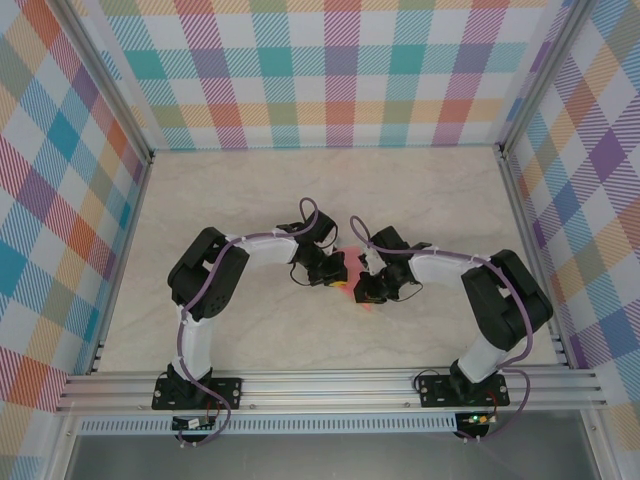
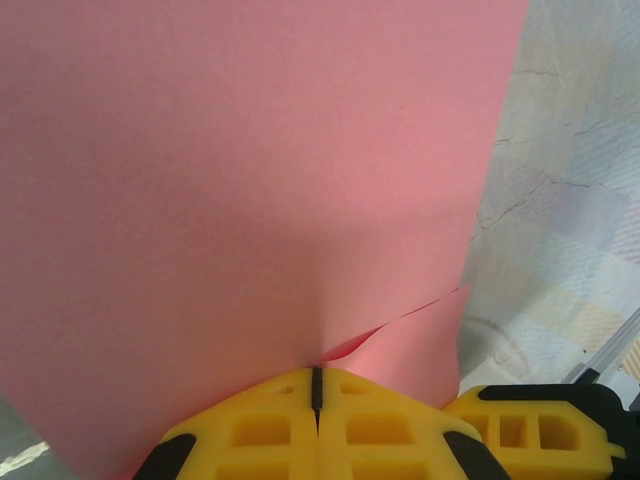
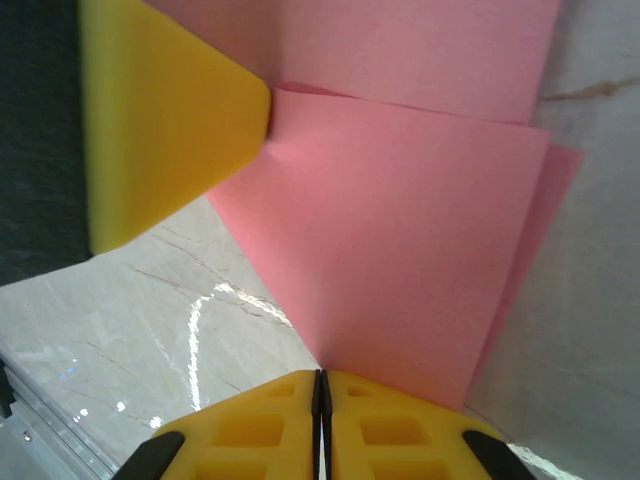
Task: Fold a paper plane with a square sheet of paper (fold left side to right side)
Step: Third fold the triangle at the center of the table.
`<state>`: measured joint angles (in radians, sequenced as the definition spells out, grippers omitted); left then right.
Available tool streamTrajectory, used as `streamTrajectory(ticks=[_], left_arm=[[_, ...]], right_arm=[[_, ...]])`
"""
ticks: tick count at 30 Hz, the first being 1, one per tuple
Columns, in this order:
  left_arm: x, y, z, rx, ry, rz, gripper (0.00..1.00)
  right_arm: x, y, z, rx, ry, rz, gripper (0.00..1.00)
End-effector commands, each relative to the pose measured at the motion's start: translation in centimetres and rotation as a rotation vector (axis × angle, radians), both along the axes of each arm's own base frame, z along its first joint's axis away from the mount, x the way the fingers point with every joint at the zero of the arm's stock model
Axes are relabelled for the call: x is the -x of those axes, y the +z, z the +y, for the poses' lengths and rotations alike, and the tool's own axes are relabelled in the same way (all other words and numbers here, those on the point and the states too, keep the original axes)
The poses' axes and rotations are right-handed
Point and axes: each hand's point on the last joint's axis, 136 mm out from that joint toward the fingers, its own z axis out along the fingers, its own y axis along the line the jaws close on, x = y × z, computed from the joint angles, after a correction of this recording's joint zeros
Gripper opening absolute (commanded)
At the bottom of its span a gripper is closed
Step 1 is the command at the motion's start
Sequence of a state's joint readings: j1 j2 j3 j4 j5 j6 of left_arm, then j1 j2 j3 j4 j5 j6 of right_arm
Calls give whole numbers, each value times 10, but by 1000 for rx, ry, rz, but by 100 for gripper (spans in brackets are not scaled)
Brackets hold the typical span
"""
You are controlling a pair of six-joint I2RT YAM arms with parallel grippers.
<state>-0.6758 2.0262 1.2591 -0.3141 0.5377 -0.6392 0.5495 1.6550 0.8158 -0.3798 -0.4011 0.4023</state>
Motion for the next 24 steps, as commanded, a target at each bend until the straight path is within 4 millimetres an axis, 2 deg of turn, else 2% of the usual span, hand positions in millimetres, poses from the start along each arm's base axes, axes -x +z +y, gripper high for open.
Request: streamTrajectory(ticks=[1, 8, 16, 20, 24], left_arm=[[5, -28, 21, -125, 19, 17, 2], [4, -28, 21, -131, 16, 15, 2], [2, -31, 23, -144, 17, 12, 1], [1, -30, 23, -147, 20, 10, 1], [2, -30, 23, -145, 19, 11, 1]], right_arm=[[1, -7, -10, 68, -21, 36, 10], [9, -14, -21, 127, -35, 70, 9], [33, -15, -40, 172, -63, 101, 8], [43, -18, -57, 227, -99, 108, 9], [44, -11, -62, 219, -114, 99, 8]])
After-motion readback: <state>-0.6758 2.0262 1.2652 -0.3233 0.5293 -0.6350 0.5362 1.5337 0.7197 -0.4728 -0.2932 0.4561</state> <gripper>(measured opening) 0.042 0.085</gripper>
